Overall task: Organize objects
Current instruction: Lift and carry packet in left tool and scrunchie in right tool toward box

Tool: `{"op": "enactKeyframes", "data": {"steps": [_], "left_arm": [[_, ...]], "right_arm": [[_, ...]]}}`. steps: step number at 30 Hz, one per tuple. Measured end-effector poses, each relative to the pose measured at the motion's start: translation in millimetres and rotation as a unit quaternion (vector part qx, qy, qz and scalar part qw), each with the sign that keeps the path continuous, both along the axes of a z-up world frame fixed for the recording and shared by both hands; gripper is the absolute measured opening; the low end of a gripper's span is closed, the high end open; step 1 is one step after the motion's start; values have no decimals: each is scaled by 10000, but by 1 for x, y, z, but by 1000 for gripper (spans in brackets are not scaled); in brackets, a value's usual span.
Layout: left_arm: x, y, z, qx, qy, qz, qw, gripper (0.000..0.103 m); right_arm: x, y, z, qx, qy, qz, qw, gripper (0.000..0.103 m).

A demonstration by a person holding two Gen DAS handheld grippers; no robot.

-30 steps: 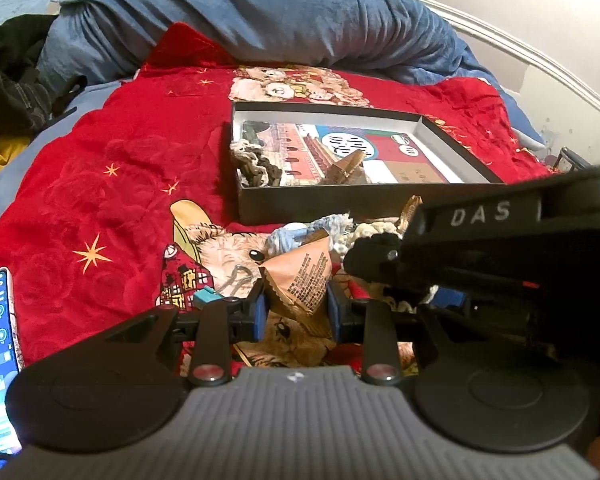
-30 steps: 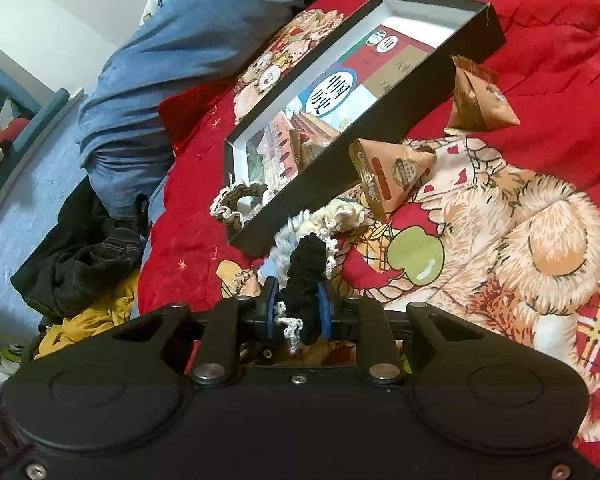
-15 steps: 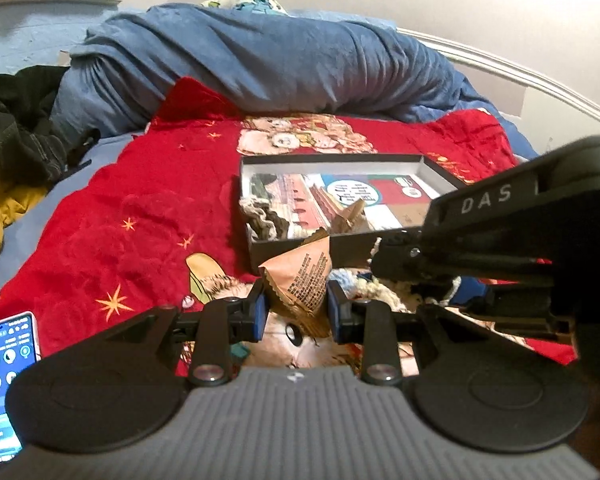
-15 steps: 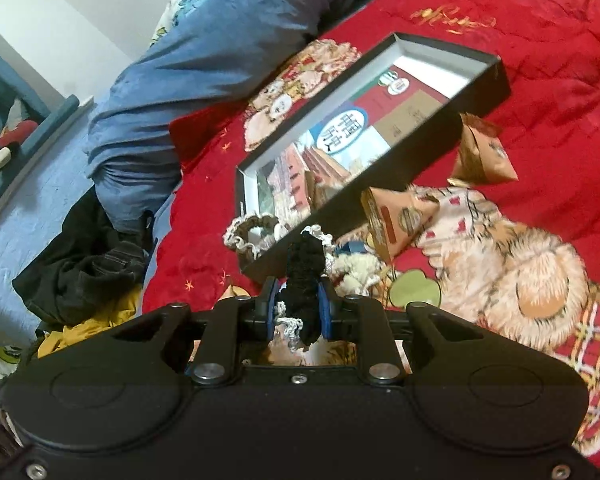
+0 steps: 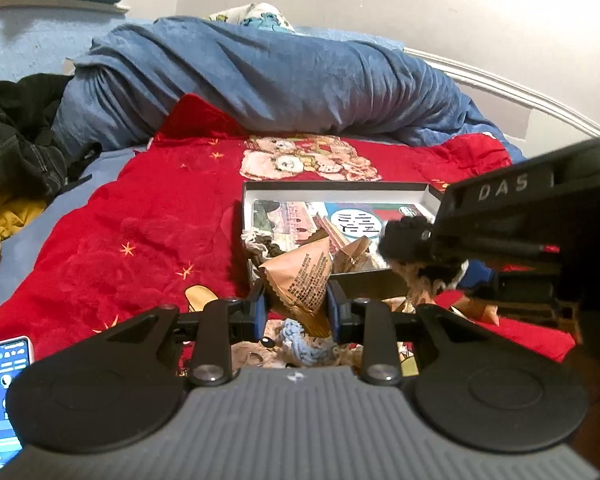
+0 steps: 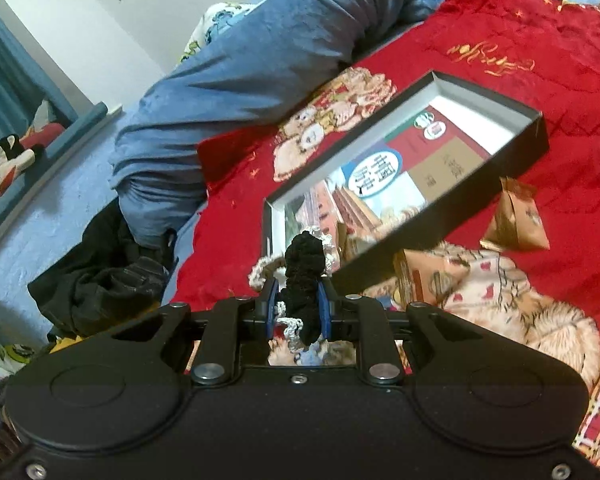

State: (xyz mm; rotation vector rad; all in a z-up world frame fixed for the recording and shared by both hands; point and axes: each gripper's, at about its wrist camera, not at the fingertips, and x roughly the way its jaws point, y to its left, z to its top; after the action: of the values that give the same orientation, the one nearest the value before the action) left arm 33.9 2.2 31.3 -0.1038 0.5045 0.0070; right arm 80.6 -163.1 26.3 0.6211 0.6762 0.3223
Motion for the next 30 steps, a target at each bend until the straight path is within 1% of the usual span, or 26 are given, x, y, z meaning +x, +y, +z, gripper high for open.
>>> {"op": "enactKeyframes", "data": {"steps": [3,5,7,10,12,14,18,24,30], "left_arm": [[4,6,3,-117,321,-51,9994,33],[5,11,6,-150,458,-73,9988,33],[8,14,10,-18,516,-58,9987,33],[9,17,15,183,382,-27,9991,33],[13,18,17,247,387,27,9989,33],[18,21,21,211,428,80,9988,33],[24,20,27,304,462,105,9984,33],[24,16,32,323,485,185,9981,33],[18,4,41,202,393,278,9986,33]], "right_arm": [[5,1,6,-45,-59,-15,10000,21],[6,3,9,-90,-124,54,9999,20],[8,6,11,-137,-176,107,9997,20],[12,10,13,-210,-206,-4,9996,20],[14,12,16,-220,-225,-38,9995,20],[17,12,21,-247,-273,-23,9993,20],[19,9,32,-239,-392,23,9989,20],[20,-3,44,-138,-461,82,9988,20],[15,-23,58,-81,-572,19,9983,20]]}}
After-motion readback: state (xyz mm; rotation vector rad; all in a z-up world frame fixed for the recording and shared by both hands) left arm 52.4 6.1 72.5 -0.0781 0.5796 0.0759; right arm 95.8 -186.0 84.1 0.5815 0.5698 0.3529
